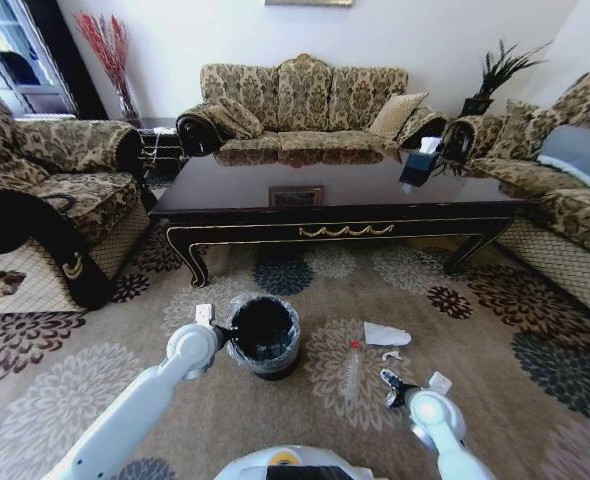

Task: Move to the front of the table and pick up the trash from the floor, then place it into the trash bin.

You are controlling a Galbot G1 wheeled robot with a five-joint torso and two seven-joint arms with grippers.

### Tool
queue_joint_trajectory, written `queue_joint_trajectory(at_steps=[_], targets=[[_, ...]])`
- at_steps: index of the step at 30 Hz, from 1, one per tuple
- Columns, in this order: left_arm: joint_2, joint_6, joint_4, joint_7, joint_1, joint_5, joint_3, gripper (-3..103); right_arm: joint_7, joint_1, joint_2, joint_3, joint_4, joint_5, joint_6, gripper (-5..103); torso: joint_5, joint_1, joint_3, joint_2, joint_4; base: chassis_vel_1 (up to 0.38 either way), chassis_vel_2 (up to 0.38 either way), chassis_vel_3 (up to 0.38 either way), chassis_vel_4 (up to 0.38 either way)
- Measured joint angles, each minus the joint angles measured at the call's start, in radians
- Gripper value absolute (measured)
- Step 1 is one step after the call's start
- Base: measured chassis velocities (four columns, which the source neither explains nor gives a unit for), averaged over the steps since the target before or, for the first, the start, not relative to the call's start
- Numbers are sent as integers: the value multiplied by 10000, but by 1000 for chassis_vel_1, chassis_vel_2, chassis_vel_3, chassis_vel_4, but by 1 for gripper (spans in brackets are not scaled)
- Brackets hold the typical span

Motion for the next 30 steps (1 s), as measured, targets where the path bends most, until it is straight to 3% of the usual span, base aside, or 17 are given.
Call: queue_joint_trajectory(at_steps=[5,14,23,30], targets=[[-3,0,-66,-41,27,-28,15,0,67,198,-23,88,-519,286,-161,95,0,0,0,0,1,0,0,0,0],[197,-4,-244,-182,180,-79,-53,0,-841,953,-386,110,-3091,109,-31,96,3,0,0,0,0,0,0,0,0],[335,-9,-328,-232,439,69,-239,0,-1249,1165,-437,-33,-3565,-164,7,95,-1,0,0,0,1,0,0,0,0],[440,-15,-522,-223,698,87,-525,0,-1031,970,-192,-90,-3056,-74,-254,63,0,0,0,0,1,0,0,0,0]])
